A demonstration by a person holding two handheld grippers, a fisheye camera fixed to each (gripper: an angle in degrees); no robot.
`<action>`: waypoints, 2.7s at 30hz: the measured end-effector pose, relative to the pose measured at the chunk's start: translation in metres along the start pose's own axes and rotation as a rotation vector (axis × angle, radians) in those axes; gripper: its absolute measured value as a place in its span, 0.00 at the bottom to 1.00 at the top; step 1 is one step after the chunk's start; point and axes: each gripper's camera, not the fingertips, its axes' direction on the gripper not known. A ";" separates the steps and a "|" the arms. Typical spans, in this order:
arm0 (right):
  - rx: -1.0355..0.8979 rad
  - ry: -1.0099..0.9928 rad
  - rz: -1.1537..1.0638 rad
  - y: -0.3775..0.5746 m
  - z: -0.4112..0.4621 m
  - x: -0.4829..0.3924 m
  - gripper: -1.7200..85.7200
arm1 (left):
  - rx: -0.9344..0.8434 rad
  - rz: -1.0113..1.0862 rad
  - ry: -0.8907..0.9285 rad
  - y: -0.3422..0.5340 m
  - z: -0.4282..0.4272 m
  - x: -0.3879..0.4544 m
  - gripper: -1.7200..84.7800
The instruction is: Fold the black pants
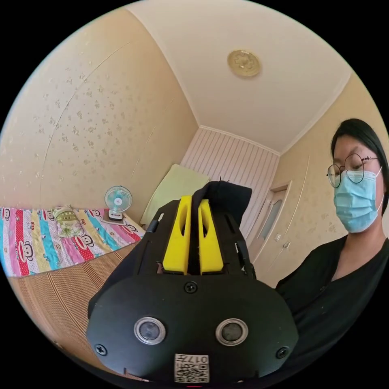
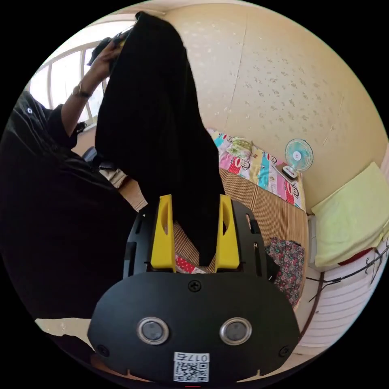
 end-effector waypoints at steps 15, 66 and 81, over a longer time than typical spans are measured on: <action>0.554 0.216 -0.211 -0.068 -0.069 -0.115 0.28 | 0.251 -0.038 -0.240 -0.057 -0.070 0.078 0.03; -0.432 0.115 0.585 -0.229 0.385 0.528 0.11 | -0.627 -0.674 -0.910 0.055 0.008 -0.536 0.09; -0.884 -0.709 0.626 -0.032 0.490 0.414 0.17 | -1.130 -1.111 -0.560 0.279 0.114 -0.577 0.13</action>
